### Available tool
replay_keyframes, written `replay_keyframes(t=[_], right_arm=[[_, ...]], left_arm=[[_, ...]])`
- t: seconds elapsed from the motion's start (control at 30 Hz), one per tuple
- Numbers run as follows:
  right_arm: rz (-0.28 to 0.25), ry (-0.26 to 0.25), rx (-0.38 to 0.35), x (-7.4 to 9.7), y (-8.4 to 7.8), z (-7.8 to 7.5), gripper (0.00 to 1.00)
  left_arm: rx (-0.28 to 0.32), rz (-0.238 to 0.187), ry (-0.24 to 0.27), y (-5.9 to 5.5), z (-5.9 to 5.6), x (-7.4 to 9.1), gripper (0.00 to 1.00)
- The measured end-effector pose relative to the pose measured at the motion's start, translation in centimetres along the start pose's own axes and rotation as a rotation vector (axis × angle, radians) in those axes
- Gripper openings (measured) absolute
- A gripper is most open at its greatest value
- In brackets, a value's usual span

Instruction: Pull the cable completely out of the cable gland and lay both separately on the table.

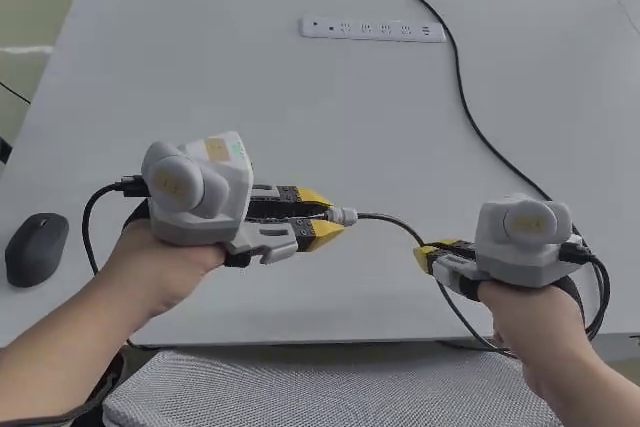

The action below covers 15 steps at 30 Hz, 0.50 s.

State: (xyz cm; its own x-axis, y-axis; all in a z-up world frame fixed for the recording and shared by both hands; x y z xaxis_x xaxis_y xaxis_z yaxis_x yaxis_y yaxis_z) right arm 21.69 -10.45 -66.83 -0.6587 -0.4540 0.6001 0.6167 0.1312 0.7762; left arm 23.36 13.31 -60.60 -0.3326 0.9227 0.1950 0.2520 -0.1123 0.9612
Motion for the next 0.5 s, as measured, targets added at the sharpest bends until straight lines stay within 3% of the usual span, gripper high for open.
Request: replay_keyframes(t=[0.33,0.37,0.4,0.5], right_arm=[[-0.028,0.043,0.093,1.0,1.1,0.9,0.15],[-0.035,0.049,0.112,1.2,1.4,1.0,0.17],[-0.045,0.052,0.179,1.5,2.0,1.1,0.18],[-0.097,0.106,0.292,2.2,3.5,2.2,0.22]], left_arm=[[-0.005,-0.002,0.006,0.2,0.0,0.0,0.15],[-0.004,-0.002,0.007,0.3,0.0,-0.1,0.15],[-0.004,-0.002,0.007,0.3,0.0,0.0,0.15],[-0.005,-0.001,0.008,0.3,0.0,0.0,0.15]])
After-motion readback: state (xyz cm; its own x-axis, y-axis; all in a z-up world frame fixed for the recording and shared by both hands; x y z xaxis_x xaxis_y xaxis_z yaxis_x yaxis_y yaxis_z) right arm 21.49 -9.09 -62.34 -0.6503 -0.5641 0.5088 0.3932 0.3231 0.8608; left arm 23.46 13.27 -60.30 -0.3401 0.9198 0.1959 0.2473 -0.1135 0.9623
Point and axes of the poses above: the centre of the closed fingertips' face, and the gripper's own axes: x roughly backward along the fingers, z roughly to its left, y roughly out of its top, the point moved 10 cm from there along x, roughly backward along the fingers, and after that the axes turned 12 degrees about -z, right-handed, at the moved point
